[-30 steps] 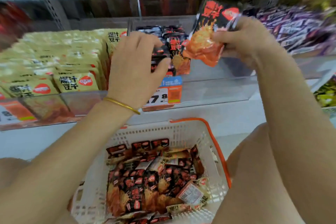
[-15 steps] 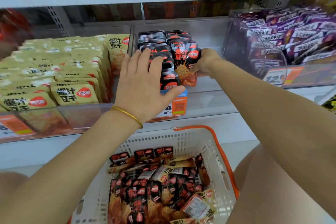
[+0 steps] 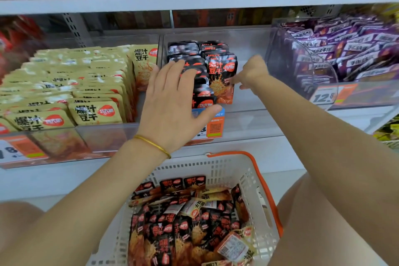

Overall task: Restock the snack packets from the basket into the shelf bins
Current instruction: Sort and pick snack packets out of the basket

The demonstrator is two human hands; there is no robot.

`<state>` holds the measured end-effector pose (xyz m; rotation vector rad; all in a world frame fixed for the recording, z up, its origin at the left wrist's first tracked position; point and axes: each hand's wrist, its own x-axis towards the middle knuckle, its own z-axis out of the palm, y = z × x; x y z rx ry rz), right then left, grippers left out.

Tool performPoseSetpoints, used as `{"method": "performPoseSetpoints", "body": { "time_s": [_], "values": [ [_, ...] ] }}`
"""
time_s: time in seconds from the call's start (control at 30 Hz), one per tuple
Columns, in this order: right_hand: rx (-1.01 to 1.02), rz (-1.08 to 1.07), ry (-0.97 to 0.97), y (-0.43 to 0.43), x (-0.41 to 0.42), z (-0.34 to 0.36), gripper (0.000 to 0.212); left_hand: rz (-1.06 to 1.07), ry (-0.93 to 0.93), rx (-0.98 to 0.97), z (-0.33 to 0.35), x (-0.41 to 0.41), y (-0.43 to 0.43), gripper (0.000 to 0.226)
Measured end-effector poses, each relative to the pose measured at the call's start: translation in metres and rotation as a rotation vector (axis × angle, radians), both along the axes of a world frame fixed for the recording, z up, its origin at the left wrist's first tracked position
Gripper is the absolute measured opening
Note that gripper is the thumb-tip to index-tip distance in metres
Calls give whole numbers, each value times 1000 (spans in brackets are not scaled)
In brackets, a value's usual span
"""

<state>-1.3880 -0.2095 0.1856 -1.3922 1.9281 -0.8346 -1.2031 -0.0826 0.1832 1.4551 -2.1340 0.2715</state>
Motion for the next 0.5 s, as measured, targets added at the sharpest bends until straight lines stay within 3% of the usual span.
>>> {"method": "performPoseSetpoints", "body": {
  "time_s": [0.1,0.2,0.27,0.33,0.5],
  "values": [
    [-259,55,-146,49,-4,26,35,-100,107,-201,-1,1,30,54],
    [-314,329,-286,130,-3,38,30,-203,131,-211,-28,10,67,33],
    [-159,536,-353,167,3,22,20,-257,86,-127,-62,20,84,24],
    [96,674,-284,180,16,-16,10,-250,-2,-3,-105,36,86,18],
    [524,711,17,156,55,-140,19,-144,-229,479,-211,83,65,14]
  ]
}}
